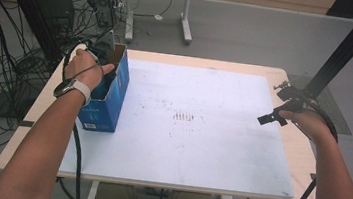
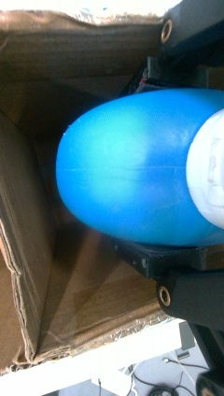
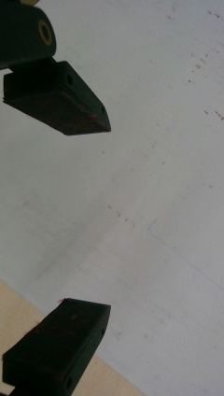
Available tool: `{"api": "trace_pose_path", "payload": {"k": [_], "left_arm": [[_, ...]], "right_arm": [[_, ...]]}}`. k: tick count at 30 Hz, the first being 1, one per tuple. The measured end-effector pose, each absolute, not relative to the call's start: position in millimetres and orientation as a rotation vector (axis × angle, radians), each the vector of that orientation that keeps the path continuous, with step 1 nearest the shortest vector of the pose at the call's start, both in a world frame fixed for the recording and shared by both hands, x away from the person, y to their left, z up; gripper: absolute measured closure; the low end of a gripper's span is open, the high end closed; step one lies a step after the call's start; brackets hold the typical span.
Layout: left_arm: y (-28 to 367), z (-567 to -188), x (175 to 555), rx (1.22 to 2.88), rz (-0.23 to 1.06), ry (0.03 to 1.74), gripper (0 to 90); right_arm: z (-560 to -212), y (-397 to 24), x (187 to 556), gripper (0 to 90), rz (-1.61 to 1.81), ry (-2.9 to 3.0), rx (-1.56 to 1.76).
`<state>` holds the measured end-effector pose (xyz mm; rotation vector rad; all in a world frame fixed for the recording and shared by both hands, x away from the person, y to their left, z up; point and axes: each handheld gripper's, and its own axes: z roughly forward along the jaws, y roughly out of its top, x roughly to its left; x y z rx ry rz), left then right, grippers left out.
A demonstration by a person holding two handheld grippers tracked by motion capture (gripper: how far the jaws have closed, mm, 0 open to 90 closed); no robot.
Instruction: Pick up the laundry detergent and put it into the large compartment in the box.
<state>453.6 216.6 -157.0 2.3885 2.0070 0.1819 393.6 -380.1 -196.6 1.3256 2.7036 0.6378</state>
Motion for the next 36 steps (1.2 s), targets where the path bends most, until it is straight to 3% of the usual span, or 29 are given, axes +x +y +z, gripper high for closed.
{"api": "trace_pose_path", "payload": {"k": [36], "left_arm": [[213.8, -157.4, 453.2, 2.395, 0.188, 2.009, 36.8]], "right_arm": [[-194.7, -378.8, 391.2, 11.1, 0.642, 2.698, 1.321]]}}
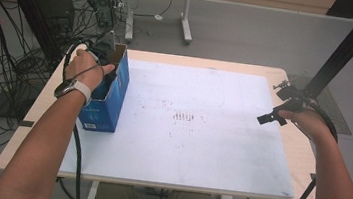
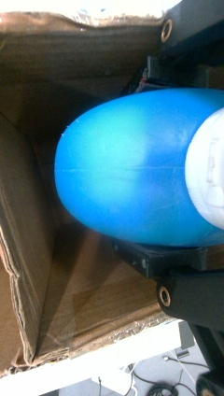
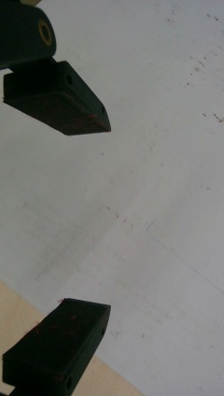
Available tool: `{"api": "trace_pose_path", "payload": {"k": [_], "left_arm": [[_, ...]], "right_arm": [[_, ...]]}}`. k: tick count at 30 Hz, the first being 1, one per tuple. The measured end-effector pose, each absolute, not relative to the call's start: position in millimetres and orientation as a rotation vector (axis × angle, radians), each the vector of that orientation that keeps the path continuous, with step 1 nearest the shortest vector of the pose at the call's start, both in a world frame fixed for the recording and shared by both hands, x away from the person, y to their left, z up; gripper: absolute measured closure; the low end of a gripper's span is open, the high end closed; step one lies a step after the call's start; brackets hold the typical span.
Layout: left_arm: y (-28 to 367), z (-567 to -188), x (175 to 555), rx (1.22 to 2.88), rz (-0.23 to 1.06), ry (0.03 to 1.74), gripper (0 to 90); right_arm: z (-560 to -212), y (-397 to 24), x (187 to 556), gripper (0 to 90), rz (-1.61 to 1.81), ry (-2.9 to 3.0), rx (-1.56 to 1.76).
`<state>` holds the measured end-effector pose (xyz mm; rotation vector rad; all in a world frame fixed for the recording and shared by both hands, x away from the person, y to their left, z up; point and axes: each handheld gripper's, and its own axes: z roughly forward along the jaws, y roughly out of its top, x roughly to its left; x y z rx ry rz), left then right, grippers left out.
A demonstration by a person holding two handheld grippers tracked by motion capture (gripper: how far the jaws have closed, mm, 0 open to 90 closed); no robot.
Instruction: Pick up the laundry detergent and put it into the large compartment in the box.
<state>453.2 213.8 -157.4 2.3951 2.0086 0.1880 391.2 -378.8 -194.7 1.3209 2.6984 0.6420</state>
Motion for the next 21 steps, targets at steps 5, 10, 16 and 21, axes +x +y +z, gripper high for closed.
{"api": "trace_pose_path", "payload": {"k": [5, 10, 16, 21], "left_arm": [[214.1, -157.0, 453.5, 2.397, 0.184, 2.008, 36.9], [214.9, -157.1, 452.9, 2.394, 0.184, 2.006, 36.9], [214.0, -157.2, 452.6, 2.398, 0.189, 2.000, 36.9], [214.5, -157.4, 453.0, 2.402, 0.185, 1.997, 36.8]], "right_arm": [[-195.2, -378.8, 390.9, 11.0, 0.639, 2.701, 1.317], [-194.8, -379.4, 390.3, 11.1, 0.641, 2.698, 1.325], [-194.5, -380.1, 389.5, 11.1, 0.640, 2.694, 1.324], [-194.4, -380.5, 388.8, 11.1, 0.644, 2.691, 1.325]]}}
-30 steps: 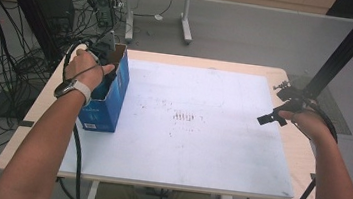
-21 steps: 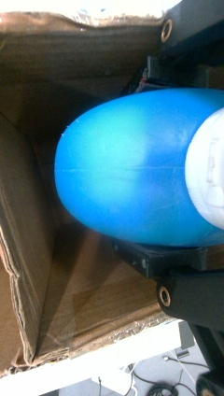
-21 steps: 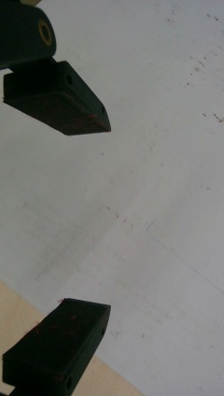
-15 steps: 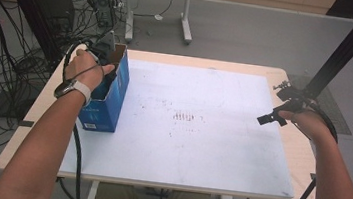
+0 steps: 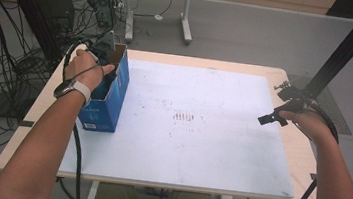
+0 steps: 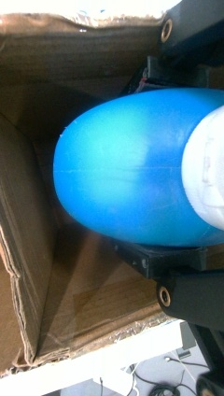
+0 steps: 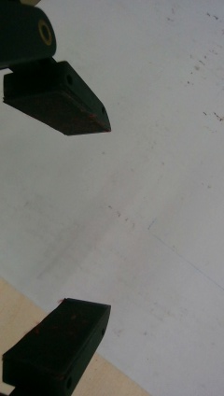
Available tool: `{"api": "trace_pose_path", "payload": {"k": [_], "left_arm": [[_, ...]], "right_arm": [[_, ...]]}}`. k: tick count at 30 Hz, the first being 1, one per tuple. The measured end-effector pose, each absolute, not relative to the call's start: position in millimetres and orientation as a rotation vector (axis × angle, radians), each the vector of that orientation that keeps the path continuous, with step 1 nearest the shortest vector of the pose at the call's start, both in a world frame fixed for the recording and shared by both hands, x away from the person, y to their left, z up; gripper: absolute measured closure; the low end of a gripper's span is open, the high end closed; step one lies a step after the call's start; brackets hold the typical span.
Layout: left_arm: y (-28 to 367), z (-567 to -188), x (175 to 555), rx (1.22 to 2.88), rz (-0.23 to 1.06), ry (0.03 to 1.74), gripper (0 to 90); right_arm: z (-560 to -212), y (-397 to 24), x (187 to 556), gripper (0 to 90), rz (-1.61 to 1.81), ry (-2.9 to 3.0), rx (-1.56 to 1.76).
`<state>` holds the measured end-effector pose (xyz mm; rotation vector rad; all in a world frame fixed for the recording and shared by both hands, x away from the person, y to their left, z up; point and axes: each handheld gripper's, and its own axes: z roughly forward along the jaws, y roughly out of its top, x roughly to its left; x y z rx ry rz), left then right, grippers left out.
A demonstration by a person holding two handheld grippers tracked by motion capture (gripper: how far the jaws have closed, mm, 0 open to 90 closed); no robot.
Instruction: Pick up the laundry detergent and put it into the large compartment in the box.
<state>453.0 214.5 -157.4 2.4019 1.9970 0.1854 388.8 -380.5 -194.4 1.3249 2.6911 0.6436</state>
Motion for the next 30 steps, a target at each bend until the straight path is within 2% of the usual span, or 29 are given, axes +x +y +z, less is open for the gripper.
{"api": "trace_pose_path", "payload": {"k": [8, 30], "left_arm": [[215.5, -158.0, 451.3, 2.393, 0.189, 1.993, 36.3], [217.2, -158.7, 445.8, 2.397, 0.203, 1.966, 27.3]], "right_arm": [[-196.6, -379.8, 389.3, 11.1, 0.642, 2.699, 1.323], [-197.5, -378.6, 388.1, 11.0, 0.639, 2.701, 1.326]]}}
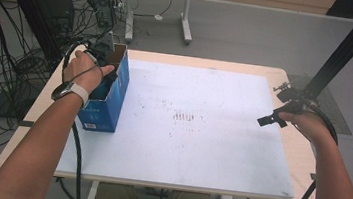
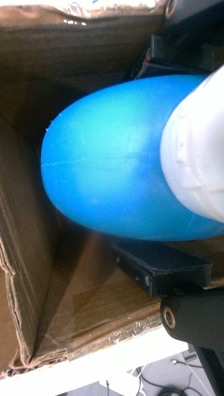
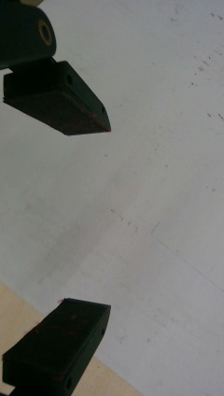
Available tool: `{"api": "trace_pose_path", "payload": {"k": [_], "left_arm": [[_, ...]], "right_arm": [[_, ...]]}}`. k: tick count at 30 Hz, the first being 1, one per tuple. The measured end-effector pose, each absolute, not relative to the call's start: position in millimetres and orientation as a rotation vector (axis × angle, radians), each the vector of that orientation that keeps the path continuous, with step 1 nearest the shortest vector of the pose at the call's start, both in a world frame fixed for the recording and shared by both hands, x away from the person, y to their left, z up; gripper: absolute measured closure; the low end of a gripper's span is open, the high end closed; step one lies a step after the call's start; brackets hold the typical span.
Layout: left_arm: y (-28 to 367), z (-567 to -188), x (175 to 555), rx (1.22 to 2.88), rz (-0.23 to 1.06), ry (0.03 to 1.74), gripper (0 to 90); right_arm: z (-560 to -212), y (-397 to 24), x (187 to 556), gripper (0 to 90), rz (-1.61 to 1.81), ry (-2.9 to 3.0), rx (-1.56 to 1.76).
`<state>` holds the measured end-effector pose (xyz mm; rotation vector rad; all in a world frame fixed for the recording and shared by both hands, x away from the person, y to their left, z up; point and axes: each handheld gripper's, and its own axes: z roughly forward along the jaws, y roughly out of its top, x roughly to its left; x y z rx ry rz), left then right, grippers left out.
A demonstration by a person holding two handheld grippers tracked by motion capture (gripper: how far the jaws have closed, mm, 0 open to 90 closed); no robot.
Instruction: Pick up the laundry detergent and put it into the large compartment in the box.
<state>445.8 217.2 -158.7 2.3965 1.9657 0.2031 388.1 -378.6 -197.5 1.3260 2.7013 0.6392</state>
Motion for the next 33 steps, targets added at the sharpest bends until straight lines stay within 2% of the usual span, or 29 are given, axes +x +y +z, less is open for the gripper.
{"api": "trace_pose_path", "payload": {"k": [24, 26, 27, 33], "left_arm": [[229, -140, 422, 2.398, 0.223, 1.865, 23.6], [228, -136, 420, 2.399, 0.230, 1.858, 22.2], [228, -134, 419, 2.401, 0.236, 1.853, 18.3], [234, -123, 414, 2.372, 0.203, 1.813, 14.0]], "right_arm": [[-190, -373, 381, 11.1, 0.600, 2.713, 1.297], [-190, -373, 381, 11.1, 0.599, 2.714, 1.296], [-190, -372, 381, 11.1, 0.596, 2.714, 1.296], [-190, -371, 379, 11.1, 0.586, 2.724, 1.288]]}}
